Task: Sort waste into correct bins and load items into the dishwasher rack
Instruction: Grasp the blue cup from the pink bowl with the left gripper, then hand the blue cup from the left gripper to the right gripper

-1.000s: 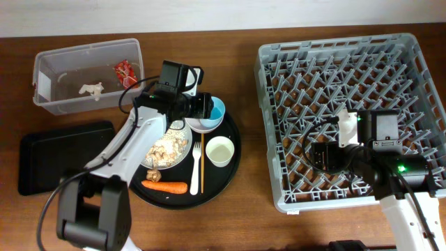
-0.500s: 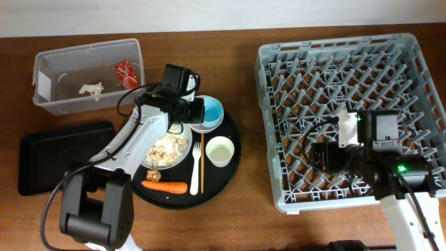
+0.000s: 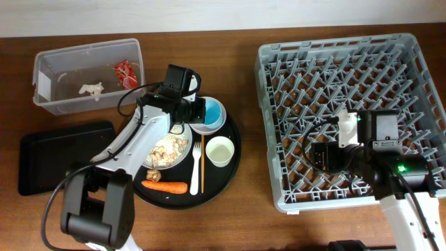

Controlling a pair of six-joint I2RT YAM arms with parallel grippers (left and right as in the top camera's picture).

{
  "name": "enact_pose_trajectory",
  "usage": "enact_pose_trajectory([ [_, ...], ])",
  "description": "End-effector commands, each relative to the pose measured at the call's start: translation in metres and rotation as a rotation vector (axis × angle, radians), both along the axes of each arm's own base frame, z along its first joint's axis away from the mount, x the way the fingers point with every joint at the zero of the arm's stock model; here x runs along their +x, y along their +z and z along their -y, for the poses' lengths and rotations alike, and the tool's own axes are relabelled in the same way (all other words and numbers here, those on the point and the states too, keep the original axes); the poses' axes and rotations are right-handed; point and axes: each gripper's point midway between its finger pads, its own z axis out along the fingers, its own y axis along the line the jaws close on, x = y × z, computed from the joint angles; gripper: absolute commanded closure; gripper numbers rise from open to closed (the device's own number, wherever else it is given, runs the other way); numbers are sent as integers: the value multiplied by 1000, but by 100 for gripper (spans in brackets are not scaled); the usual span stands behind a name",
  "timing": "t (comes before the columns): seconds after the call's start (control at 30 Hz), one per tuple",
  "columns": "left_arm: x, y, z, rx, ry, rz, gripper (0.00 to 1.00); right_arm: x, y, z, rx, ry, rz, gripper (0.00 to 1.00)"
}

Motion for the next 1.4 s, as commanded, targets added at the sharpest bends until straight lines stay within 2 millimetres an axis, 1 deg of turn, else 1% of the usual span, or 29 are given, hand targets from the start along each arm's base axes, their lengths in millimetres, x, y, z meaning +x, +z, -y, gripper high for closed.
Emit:
enact_pose_trajectory([
  [0.0,6,13,-8,1,16,15,100,2,6,-3,12,2,16,1],
  [0.03,7,22,-10,-2,21,25,100,2,6,-3,12,2,17,1],
  [0.13,9,73,-21,-47,42,82,100,5,8,-3,12,1,29,1],
  [0.17,9,86,-23,-79,41,96,100,7,9,-3,13,1,42,1],
  [0.2,7,102,-21,-136,25,111,100,12,12,-3,23,-18,62,1],
  [0.27,-1,128,-9,-299,-43,122,100,26,21,-4,54,-54,124,1],
  [0.3,-5,138,-3,-380,-80,115,100,32,26,-8,72,-42,155,1],
  [0.43,-28,161,24,-632,-230,45,100,48,44,-20,200,16,243,1],
  [0.5,-39,172,37,-722,-300,19,100,48,55,-39,328,140,273,1],
  [0.57,-50,181,49,-790,-362,-6,100,43,63,-56,439,260,285,1],
  [0.67,-62,187,62,-856,-434,-34,100,28,76,-86,593,478,311,1],
  [0.77,-71,184,76,-887,-473,-82,100,17,87,-103,702,614,336,1],
  [0.8,-74,184,79,-912,-479,-110,100,15,89,-106,726,638,343,1],
  [0.93,-84,176,97,-948,-488,-206,100,14,92,-109,763,662,346,1],
  [1.07,-93,178,107,-984,-531,-241,100,14,91,-110,753,675,355,1],
  [1.2,-102,179,118,-985,-553,-266,100,12,91,-116,745,703,356,1],
  [1.27,-109,180,126,-991,-575,-287,100,13,90,-118,737,714,357,1],
  [1.37,-117,187,130,-1028,-608,-310,100,15,89,-117,733,714,360,1],
])
